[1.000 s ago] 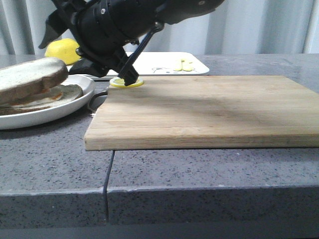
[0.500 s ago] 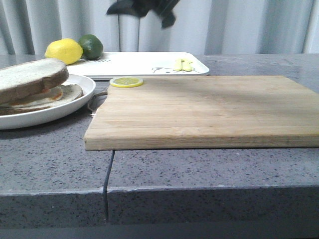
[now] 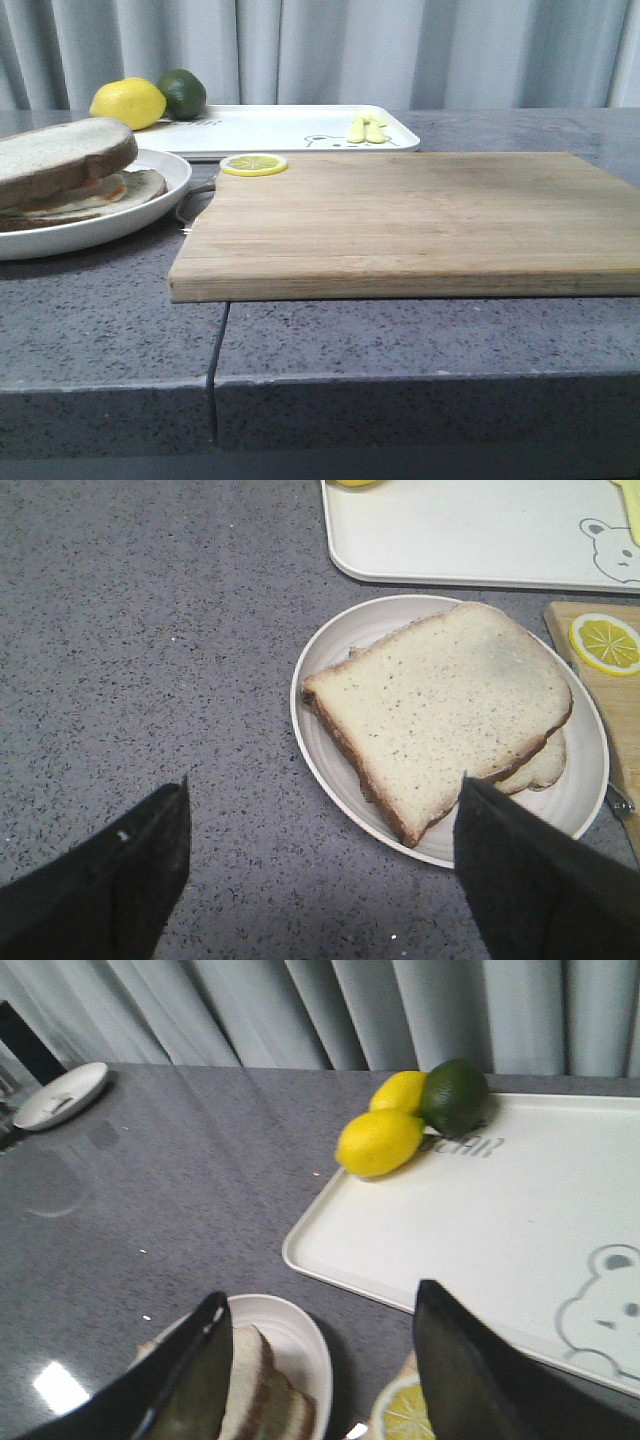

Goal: Place bread and move sandwich to tray

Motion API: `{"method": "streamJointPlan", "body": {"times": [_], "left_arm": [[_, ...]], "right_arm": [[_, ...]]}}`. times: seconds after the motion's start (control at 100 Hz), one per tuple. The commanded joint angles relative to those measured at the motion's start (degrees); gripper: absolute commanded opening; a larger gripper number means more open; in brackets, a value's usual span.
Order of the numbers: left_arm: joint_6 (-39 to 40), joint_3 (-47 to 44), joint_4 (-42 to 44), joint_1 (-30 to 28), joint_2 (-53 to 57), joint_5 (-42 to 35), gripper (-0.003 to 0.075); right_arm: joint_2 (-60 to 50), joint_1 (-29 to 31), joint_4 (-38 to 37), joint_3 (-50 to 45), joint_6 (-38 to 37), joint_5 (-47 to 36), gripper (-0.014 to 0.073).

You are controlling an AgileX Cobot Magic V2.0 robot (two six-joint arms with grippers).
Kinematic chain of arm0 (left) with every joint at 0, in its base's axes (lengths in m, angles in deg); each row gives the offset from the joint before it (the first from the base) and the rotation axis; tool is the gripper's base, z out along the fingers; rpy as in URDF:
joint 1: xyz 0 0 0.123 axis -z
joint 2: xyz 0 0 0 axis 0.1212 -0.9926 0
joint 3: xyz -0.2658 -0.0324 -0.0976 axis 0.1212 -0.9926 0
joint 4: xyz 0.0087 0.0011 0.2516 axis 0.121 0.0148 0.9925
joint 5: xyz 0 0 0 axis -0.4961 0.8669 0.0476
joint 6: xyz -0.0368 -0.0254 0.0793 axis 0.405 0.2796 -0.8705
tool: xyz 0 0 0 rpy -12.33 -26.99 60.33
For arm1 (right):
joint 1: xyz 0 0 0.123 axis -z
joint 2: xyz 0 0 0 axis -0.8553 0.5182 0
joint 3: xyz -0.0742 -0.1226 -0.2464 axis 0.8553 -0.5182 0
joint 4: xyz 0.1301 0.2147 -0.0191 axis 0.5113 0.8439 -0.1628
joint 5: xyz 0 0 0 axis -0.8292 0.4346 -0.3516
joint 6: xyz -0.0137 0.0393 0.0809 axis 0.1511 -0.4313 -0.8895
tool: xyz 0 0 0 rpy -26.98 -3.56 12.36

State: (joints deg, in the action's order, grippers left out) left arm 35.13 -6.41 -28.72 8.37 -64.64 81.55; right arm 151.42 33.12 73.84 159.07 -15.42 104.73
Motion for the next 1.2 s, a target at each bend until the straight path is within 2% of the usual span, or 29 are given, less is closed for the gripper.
{"method": "streamJointPlan", "body": {"times": [0.0, 0.26, 0.42, 0.85, 1.02, 1.19], "left_arm": [[0.2, 2.1, -0.7, -0.1, -0.4, -3.8, 0.0513], [0.2, 2.1, -0.7, -0.1, -0.4, -3.8, 0.0513], [0.2, 2.1, -0.7, -0.1, -0.4, -3.8, 0.0513], [0.2, 2.1, -0.7, -0.1, -0.4, -3.8, 0.0513], [0.2, 2.1, -0.7, -0.1, -0.4, -3.8, 0.0513], [0.2, 2.1, -0.7, -0.1, -0.4, -3.8, 0.0513]], "right_arm": [[-5.6, 1.7, -10.6, -0.7, -6.2, -2.1, 0.0422], [-19.5, 5.5, -39.6, -15.3, -27.1, -7.9, 0.0422], [-29.2, 7.1, -51.4, -25.2, -32.9, -10.9, 0.0422], [-53.4, 9.7, -55.2, -46.3, -33.0, -16.9, 0.0422], [-58.9, 9.7, -55.2, -49.1, -33.0, -16.4, 0.0422], [-59.3, 9.7, -55.2, -49.1, -33.0, -15.2, 0.0422]]}}
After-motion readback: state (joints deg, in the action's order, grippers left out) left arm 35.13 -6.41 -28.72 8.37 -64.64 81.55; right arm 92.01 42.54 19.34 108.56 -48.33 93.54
